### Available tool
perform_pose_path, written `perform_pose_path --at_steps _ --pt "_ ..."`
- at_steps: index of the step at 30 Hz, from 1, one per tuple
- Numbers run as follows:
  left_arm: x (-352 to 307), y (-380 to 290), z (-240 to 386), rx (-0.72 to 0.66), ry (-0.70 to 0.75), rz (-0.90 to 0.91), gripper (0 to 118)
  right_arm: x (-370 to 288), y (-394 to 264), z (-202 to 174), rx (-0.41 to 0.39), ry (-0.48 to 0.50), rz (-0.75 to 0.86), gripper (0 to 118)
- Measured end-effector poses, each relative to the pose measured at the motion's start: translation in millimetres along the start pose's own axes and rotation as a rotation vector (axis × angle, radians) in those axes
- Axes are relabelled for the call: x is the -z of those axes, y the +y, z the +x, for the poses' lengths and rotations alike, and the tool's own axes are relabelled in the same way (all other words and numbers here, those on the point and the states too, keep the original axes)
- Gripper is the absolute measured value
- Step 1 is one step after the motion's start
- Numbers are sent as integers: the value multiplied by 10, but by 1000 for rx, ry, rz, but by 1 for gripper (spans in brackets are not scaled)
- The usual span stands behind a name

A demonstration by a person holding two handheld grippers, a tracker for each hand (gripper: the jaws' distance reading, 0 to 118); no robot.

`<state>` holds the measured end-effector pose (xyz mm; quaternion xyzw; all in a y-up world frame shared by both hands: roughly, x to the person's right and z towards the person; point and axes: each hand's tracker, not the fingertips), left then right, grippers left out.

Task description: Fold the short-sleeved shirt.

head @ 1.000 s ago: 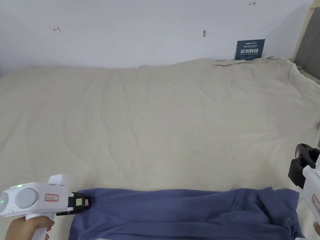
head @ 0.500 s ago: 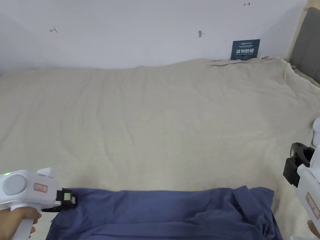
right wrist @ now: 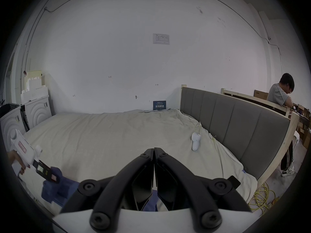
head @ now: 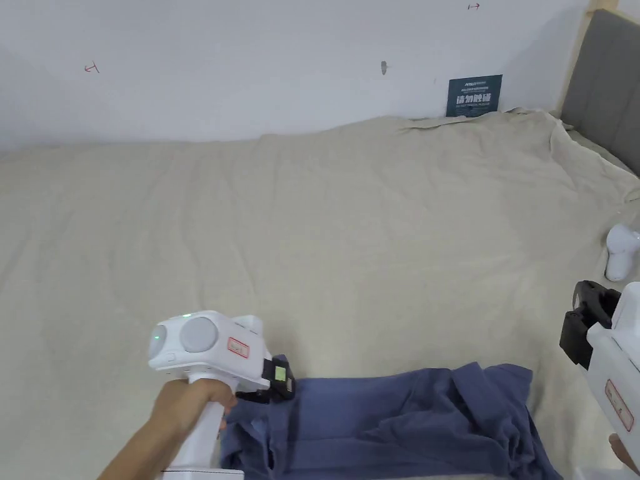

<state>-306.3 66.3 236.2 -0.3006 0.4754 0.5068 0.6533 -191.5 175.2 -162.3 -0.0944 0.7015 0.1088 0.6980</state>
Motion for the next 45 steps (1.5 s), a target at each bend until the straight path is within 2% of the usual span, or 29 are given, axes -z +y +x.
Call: perform_pose_path --at_steps 5,8,10,11,15,16,20,24,27,29,31,32,35,36,37,38,45 --pt "430 0 113 -11 13 -53 4 -18 -20 95 2 -16 -2 1" --pt "448 -8 240 -27 40 -58 6 -22 -38 139 5 -23 -6 1" --pt "503 -77 218 -30 51 -52 16 -20 -48 157 4 -28 -9 1" --pt "501 -82 213 -35 49 -47 25 -19 -50 163 5 -29 -11 1" --pt "390 -50 217 -29 37 -8 102 -10 -58 176 10 -30 -15 1" --pt "333 -47 233 -16 39 12 112 -9 -57 168 10 -30 -15 1" --pt "-86 -115 274 -9 7 121 117 -11 -41 134 12 -23 -12 1" --pt "-322 -105 -27 -50 -7 259 117 -13 -25 94 8 -12 -6 1" --pt "-560 -248 -75 -49 57 331 117 -8 -20 73 8 -3 -6 1" --pt "-613 -319 -182 -39 110 369 115 -3 -21 60 8 1 -6 1" --pt "-587 -397 -292 -33 175 441 100 2 -23 46 7 5 -7 1" --pt "-574 -451 -331 -15 201 461 86 6 -25 41 6 8 -8 1" --pt "-518 -645 -379 5 255 494 23 15 -34 31 10 13 -13 1" --pt "-465 -700 -402 2 258 493 7 21 -40 28 9 15 -15 1" --pt "-412 -750 -418 4 256 490 1 25 -45 26 7 15 -17 1" --pt "-381 -788 -363 -1 256 485 0 26 -49 25 6 15 -18 1" --pt "175 -1014 -202 65 262 388 0 29 -72 53 9 9 -27 1"
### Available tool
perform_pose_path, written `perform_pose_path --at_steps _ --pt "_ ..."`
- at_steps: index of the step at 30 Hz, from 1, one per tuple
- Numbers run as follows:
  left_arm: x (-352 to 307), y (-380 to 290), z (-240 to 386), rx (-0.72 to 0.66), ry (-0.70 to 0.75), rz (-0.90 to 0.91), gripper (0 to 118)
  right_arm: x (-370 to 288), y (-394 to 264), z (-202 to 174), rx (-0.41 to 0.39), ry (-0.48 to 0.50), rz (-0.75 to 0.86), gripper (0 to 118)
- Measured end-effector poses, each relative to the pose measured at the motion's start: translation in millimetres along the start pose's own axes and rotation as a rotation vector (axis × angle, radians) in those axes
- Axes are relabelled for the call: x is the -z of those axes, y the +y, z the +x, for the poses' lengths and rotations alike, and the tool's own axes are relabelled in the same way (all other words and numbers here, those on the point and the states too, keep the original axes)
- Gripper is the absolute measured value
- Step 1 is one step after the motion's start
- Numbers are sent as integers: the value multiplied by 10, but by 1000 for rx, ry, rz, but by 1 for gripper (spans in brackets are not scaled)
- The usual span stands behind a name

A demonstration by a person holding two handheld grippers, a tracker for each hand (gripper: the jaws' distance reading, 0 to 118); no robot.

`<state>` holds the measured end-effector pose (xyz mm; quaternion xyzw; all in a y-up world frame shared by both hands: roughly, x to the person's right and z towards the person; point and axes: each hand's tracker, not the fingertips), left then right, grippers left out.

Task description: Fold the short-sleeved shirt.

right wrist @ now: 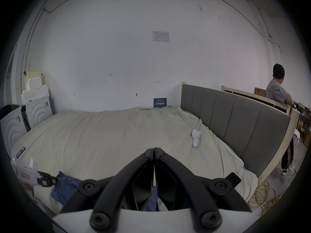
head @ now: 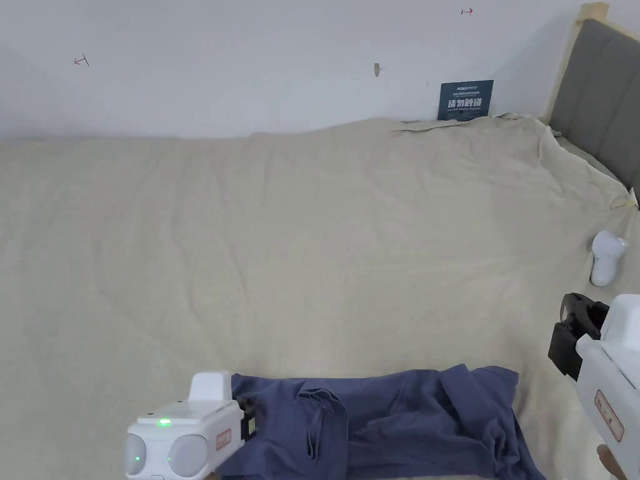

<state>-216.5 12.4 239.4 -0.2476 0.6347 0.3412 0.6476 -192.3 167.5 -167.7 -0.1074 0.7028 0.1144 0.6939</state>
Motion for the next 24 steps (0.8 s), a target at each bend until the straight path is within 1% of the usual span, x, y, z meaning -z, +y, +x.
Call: perform_pose_path --at_steps 7,10,15,19,24 --pt "334 -120 481 101 -6 -38 0 -10 -22 109 -2 -21 -10 1" --pt "330 -58 668 111 -3 -39 0 -12 -32 172 1 -36 -14 1" --pt "424 20 772 116 -7 -31 0 -24 -52 265 9 -57 -20 1" --pt "402 42 921 126 -7 -20 0 -34 -53 293 13 -66 -22 1" --pt "311 75 1078 136 -45 4 0 -41 -47 293 14 -67 -22 1"
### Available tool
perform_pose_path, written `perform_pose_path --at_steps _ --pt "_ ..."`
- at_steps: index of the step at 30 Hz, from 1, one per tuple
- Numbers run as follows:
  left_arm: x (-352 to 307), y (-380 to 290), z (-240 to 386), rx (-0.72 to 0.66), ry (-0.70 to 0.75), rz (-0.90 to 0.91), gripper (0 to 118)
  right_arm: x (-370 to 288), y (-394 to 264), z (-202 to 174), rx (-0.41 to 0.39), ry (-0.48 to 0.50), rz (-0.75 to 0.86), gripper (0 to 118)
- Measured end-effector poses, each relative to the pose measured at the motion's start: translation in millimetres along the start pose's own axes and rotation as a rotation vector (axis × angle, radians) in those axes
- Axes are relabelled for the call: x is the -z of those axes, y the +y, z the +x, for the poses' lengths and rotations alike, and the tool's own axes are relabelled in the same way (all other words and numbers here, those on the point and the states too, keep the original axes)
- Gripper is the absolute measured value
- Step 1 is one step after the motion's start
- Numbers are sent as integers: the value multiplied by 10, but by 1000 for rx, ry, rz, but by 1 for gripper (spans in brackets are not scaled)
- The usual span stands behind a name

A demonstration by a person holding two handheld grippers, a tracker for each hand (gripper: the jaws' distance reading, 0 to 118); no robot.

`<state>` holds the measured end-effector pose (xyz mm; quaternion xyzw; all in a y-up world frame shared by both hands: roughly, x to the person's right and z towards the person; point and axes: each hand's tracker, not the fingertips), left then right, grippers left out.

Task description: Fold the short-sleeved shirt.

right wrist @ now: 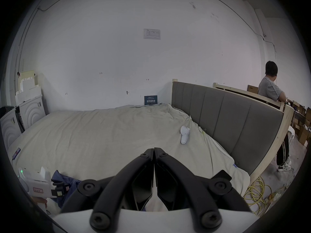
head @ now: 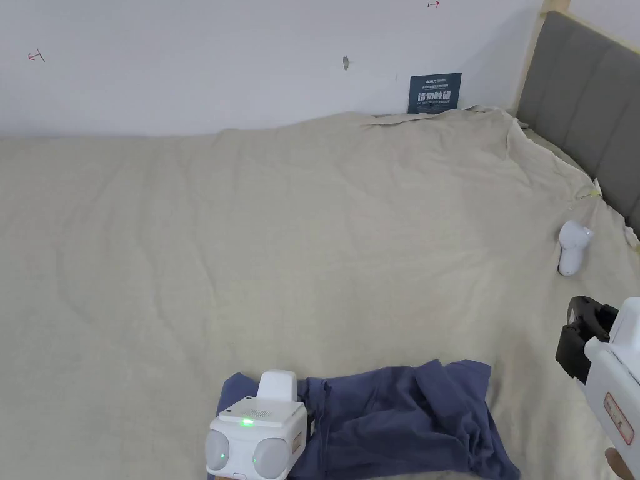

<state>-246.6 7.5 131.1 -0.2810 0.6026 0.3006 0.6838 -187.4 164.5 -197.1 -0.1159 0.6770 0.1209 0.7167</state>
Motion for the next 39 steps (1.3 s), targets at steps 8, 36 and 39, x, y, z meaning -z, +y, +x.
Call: perform_pose_path --at_steps 8,36,39 --pt "24 21 22 -32 -84 6 0 -30 13 -4 1 2 3 1" --pt "-358 101 -1972 -427 -345 -187 92 -48 83 -197 -12 34 3 1" --pt "-253 11 -1976 -394 -324 -210 103 -50 83 -218 -16 36 -1 1"
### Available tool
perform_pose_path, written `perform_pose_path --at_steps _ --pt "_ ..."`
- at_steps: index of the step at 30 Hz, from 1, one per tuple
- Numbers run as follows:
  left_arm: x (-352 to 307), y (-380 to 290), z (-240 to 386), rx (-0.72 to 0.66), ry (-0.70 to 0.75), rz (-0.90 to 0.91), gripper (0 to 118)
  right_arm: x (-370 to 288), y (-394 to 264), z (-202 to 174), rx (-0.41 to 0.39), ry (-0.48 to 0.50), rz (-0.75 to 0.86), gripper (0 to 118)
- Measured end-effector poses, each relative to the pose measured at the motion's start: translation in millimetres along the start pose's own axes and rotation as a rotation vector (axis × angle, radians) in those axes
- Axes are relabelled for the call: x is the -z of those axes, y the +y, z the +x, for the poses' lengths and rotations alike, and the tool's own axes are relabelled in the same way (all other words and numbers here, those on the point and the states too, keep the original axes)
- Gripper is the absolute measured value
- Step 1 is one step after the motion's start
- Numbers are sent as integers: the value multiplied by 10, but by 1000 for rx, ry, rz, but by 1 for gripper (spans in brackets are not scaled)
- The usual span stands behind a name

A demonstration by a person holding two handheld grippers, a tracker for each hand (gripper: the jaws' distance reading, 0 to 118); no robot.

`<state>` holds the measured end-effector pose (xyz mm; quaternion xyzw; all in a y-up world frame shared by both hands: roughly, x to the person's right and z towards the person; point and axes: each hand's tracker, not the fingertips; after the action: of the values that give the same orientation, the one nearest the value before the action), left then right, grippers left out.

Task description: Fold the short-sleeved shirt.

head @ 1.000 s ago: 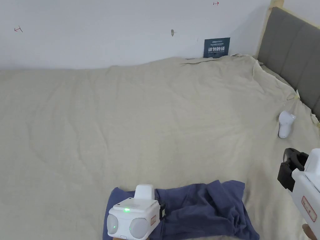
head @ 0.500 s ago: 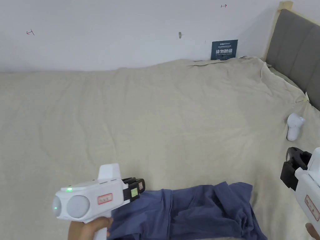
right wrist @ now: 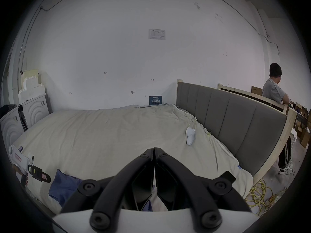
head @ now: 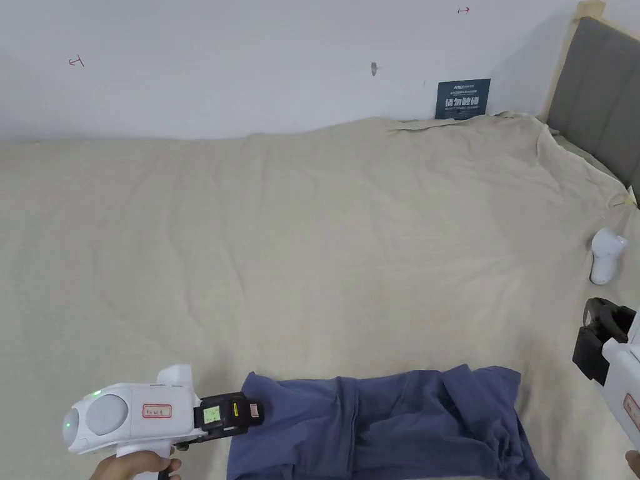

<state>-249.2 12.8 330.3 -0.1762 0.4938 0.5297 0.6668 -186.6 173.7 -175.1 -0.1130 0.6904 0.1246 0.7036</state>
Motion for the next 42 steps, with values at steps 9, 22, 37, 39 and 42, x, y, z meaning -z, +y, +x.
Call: perform_pose_path --at_steps 9,22,37,39,42 --pt "225 20 57 -15 -67 -9 95 7 -12 -6 -4 -4 -13 1" --pt "346 18 82 47 -37 -61 10 4 -8 38 -2 -16 -19 1" --pt "-581 126 -27 -27 92 33 4 37 50 -37 -2 25 1 1" --pt "-744 134 -115 -36 122 34 4 39 51 -48 -3 29 1 1" --pt "-921 177 -286 -64 178 31 4 44 42 -64 -2 39 2 1"
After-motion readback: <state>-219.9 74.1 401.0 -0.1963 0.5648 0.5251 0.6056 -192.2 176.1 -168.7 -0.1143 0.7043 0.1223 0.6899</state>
